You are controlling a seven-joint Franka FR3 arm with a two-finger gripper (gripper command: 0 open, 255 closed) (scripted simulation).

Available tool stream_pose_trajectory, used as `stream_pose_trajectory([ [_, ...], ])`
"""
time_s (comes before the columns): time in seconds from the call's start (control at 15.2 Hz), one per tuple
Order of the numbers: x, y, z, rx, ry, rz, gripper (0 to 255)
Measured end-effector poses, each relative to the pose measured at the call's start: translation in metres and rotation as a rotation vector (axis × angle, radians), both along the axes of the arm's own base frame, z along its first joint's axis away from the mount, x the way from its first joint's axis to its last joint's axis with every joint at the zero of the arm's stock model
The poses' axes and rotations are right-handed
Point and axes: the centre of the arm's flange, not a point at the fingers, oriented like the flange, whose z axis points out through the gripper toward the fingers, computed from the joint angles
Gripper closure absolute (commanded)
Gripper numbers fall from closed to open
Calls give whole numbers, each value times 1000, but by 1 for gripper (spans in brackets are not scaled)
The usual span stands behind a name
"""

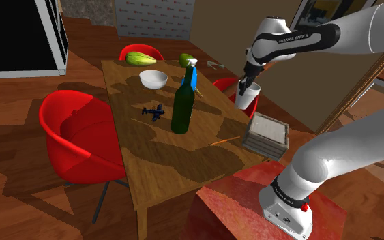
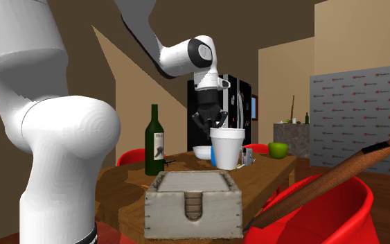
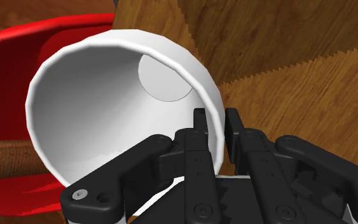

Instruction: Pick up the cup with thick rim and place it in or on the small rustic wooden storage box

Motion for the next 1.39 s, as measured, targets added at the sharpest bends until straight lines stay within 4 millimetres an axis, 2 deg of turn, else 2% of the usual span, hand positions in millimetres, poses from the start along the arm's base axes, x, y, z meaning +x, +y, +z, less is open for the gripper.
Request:
stream_pose_trajectory([
  [1.06, 0, -2, 82, 0, 0, 0, 255],
  [1.12, -6, 0, 85, 0, 1, 0, 255],
  [1.39, -49, 12, 95, 0, 0, 0, 255],
])
